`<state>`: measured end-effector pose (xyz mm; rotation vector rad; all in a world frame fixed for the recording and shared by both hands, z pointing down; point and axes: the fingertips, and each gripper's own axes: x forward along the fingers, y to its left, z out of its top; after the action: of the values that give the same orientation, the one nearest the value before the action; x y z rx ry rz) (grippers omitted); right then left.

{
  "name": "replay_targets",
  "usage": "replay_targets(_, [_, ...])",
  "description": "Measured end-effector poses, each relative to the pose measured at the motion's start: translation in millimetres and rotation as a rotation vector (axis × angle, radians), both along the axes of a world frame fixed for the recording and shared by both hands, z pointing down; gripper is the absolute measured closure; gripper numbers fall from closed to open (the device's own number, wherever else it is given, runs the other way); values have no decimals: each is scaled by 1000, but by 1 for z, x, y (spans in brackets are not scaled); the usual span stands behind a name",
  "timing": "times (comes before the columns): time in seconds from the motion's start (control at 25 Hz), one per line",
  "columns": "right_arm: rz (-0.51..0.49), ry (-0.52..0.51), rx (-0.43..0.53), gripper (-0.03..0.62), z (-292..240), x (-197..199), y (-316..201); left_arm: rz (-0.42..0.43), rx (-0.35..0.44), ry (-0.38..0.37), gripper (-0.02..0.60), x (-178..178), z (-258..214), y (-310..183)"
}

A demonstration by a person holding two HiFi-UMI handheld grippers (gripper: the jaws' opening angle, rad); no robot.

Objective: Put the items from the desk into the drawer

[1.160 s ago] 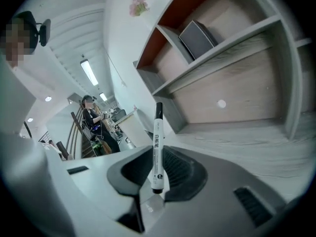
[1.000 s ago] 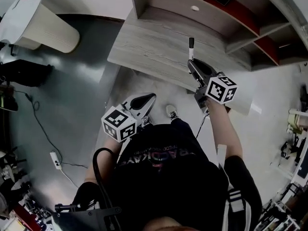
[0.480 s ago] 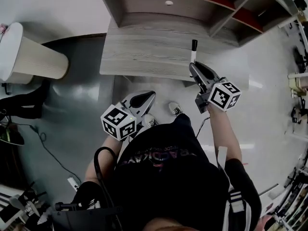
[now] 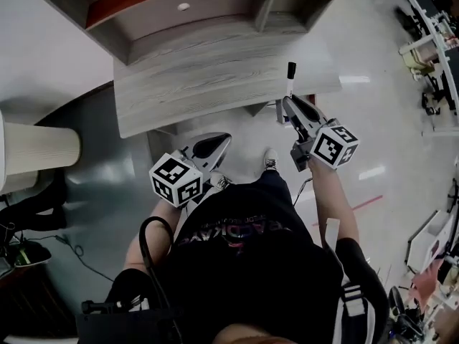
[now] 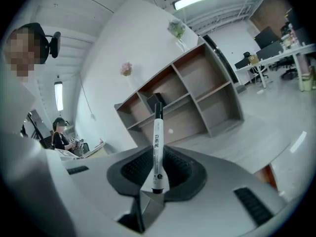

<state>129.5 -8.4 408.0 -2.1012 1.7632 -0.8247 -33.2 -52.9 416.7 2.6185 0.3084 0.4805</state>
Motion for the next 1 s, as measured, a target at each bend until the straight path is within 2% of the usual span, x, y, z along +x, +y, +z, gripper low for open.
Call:
replay_targets(0.28, [160, -32, -14, 517, 8, 46, 83, 99, 3, 4, 571, 42, -5, 50])
replay_targets(0.68, [256, -121, -25, 516, 43, 73, 144, 188, -1, -61, 571, 73, 6, 108])
replay_targets(1.0, [308, -221, -66, 517, 92, 66, 173, 205, -16, -135, 571, 59, 23, 136])
